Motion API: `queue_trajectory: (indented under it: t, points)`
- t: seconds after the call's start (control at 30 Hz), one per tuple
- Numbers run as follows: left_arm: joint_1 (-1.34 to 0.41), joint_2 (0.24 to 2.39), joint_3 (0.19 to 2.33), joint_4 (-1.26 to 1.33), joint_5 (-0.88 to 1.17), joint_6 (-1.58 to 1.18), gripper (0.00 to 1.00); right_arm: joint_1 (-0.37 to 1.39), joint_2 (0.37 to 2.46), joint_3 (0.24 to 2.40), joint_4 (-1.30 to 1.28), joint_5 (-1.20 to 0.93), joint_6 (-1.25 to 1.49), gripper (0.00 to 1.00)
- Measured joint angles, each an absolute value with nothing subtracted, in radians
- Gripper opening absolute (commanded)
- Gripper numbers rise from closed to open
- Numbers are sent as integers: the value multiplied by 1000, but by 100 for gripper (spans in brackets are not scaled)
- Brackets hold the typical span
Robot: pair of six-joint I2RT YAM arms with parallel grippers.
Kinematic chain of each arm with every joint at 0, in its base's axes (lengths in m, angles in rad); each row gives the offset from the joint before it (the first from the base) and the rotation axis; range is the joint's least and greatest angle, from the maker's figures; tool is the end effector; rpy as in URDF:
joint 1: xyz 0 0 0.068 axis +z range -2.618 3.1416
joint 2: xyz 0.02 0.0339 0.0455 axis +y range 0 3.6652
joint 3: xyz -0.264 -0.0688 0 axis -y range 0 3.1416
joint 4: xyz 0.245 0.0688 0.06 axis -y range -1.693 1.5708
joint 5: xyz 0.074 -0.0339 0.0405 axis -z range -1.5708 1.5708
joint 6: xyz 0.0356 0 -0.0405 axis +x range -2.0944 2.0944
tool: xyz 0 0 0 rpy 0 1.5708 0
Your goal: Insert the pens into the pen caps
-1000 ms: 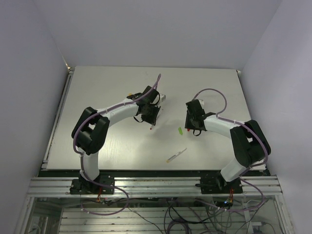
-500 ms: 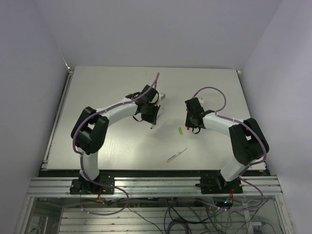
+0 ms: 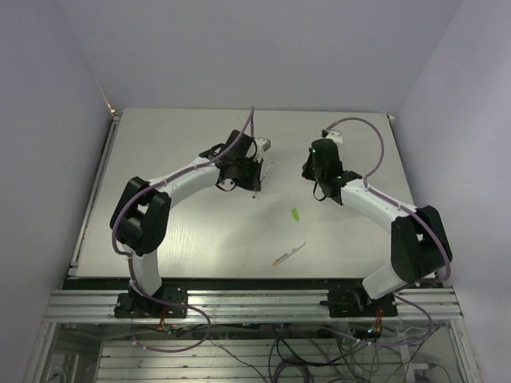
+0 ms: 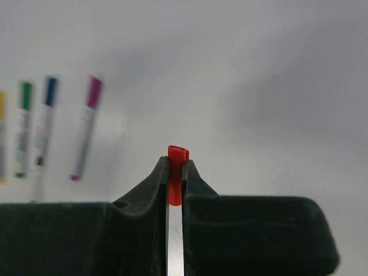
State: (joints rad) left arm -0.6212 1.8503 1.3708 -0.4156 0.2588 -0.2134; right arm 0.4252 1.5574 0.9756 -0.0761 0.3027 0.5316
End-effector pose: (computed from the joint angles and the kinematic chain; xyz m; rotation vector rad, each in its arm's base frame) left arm 0.3246 -0.2435 0.2229 0.6295 2.4695 -0.6653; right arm 0.3137 0.1304 0.2269 0.2809 2.1831 0.1990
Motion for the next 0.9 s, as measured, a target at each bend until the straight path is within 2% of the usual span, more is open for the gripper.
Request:
queue_trajectory:
  t: [0.27, 0.43, 0.6, 0.9]
  points:
    - [-616, 1804, 1373, -221, 364, -276, 7, 418, 1436, 870, 317, 257, 553, 0]
    - [-615, 1798, 1366, -125, 441, -330, 7, 417, 1428, 812, 524, 223, 573, 0]
    - [-614, 1797, 1347, -75, 487, -361, 7, 416, 1428, 807, 651, 205, 583, 0]
    - [-614, 1782, 1340, -67, 515, -364, 7, 414, 1456, 821, 714, 162, 603, 0]
